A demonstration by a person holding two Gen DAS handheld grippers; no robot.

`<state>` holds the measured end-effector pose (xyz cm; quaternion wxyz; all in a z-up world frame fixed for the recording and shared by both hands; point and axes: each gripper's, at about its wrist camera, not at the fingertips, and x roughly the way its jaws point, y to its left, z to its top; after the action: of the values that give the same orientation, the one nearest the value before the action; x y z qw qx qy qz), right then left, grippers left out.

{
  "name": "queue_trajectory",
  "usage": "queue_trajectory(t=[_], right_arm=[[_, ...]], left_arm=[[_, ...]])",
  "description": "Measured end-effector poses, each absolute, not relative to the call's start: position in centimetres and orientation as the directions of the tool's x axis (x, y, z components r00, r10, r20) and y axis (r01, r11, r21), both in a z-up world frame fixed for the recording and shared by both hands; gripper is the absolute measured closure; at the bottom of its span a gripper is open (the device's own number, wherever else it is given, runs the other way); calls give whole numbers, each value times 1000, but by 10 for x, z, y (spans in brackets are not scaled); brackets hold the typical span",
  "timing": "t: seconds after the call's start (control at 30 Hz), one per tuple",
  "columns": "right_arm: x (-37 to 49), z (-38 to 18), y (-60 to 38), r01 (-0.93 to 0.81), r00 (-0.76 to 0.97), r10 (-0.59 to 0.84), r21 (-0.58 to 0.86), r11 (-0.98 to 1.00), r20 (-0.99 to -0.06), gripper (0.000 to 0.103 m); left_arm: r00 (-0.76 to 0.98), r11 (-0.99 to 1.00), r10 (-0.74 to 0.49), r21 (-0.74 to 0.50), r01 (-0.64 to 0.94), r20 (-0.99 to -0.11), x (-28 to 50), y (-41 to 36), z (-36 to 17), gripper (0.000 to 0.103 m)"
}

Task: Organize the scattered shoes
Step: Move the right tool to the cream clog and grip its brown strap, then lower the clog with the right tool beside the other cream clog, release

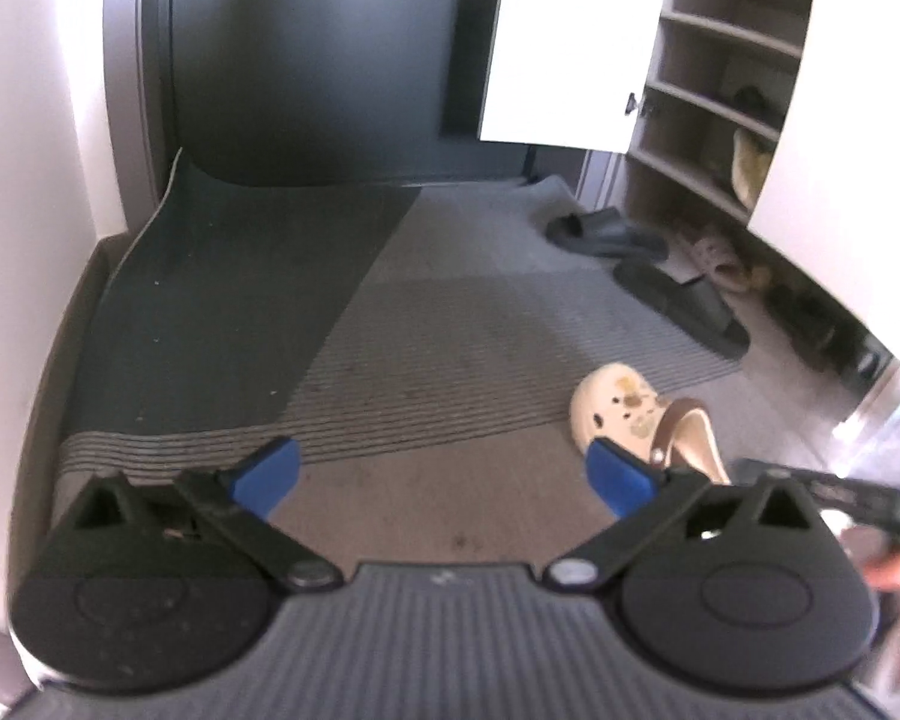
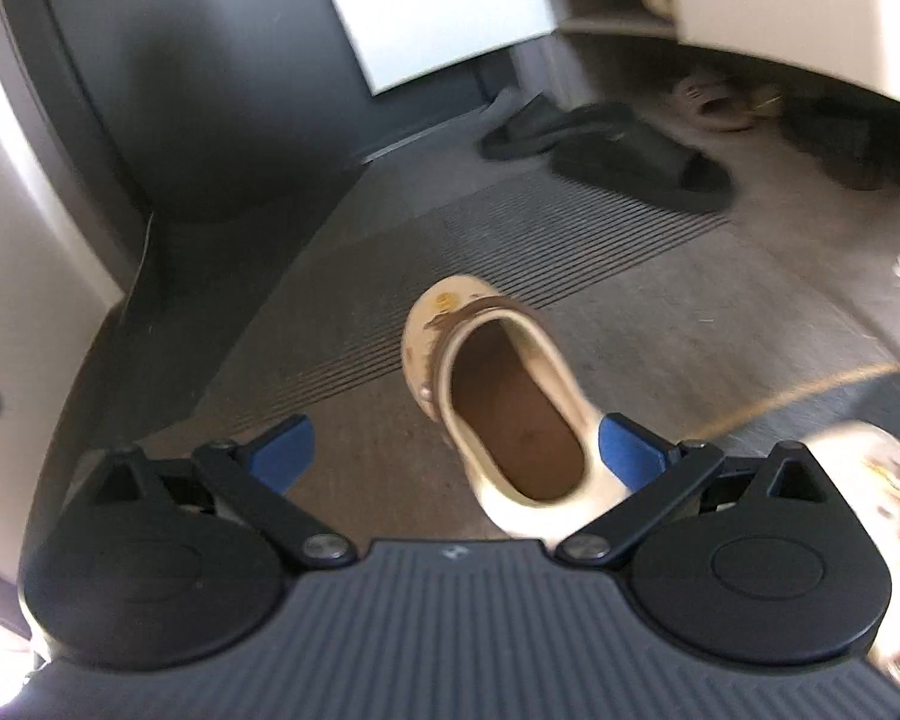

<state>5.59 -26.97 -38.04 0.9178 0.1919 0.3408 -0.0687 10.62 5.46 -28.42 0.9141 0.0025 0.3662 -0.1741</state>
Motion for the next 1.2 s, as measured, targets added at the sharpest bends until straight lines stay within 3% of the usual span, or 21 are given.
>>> queue_trajectory(t=[0.13,0.17,0.2,0.33,0.37,0.4,0.43,0.53,0.73,0.93,1.2], right_arm=[[120,-410,-279,227,720,78,340,913,-690,1],[127,-415,-280,227,714,86,346,910,-694,6],[149,-428,-282,251,681,87,344,905,-727,17],[175,-452,-283,295,648,103,374,879,-754,40],[179,-457,-284,294,648,122,395,870,-751,56],[180,-458,-285,294,648,124,398,869,-751,81],[180,-460,-287,298,656,126,409,862,-744,84],[173,-453,-290,303,685,99,406,862,-722,84],[125,-428,-303,326,711,91,441,836,-697,84],[67,-415,-313,348,681,44,376,859,-731,84],[-5,-423,-301,386,644,-10,313,868,-765,84]], left_arm=[[578,928,-350,-190,319,-737,117,54,-304,0],[575,931,-346,-192,312,-742,118,57,-306,0],[572,934,-340,-196,299,-747,118,61,-309,0],[553,941,-330,-223,254,-765,123,72,-320,0],[549,942,-327,-220,253,-769,123,73,-322,0],[545,943,-322,-211,257,-774,123,74,-325,0],[541,944,-316,-202,261,-779,123,74,-328,0],[539,953,-272,-144,268,-797,118,77,-336,0],[513,936,-336,-219,275,-790,112,83,-337,0],[524,914,-375,-211,347,-765,105,76,-335,0],[484,911,-368,-204,358,-794,100,61,-347,0]])
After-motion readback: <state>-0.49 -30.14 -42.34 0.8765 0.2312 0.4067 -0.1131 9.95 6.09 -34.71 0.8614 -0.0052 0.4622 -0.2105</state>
